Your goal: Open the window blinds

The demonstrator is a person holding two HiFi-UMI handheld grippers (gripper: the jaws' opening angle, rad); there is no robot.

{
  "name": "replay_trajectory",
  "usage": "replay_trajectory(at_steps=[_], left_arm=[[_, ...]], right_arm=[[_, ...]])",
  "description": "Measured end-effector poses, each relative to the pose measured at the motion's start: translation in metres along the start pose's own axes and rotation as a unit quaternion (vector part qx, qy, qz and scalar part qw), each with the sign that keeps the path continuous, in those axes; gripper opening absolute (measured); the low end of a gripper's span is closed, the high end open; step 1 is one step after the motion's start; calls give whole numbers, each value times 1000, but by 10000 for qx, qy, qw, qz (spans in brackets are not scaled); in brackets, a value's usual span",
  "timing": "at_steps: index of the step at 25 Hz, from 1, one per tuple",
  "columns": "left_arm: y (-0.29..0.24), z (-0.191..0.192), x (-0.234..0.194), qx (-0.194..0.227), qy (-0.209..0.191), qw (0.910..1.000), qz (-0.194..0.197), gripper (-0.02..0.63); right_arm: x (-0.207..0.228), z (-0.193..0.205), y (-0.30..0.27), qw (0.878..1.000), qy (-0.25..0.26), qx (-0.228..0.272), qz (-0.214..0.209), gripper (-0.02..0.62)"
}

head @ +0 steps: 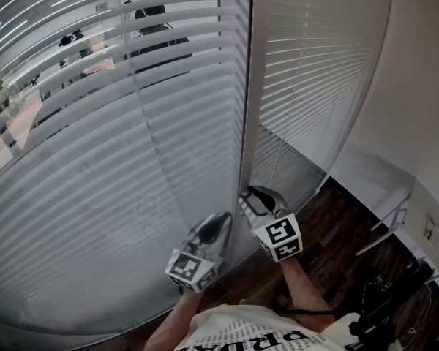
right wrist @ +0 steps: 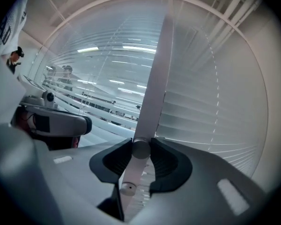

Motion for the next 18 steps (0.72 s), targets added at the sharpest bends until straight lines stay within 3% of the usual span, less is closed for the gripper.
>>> replay_trajectory(at_steps=[8, 12, 18], left_arm=[[0, 1, 0, 4, -13, 10000, 31, -8], [1, 1, 0, 9, 26, 10000, 35, -8], [1, 0, 0, 22, -3, 10000, 53, -8]], right_arm=[[4, 4, -1, 9981, -592, 88, -144, 130], [7, 6, -1, 9928, -1140, 190, -304, 130], [9, 8, -1, 9870, -1541, 236, -395, 130]])
Point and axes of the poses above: the fingertips, and each gripper's own axes: y backward along the fingers, x to its right, z out of its underside, the point moved 9 cm from there along y, backward along the fingers, and after that the axes turned 4 degrees about -x, right-handed, at the moved point
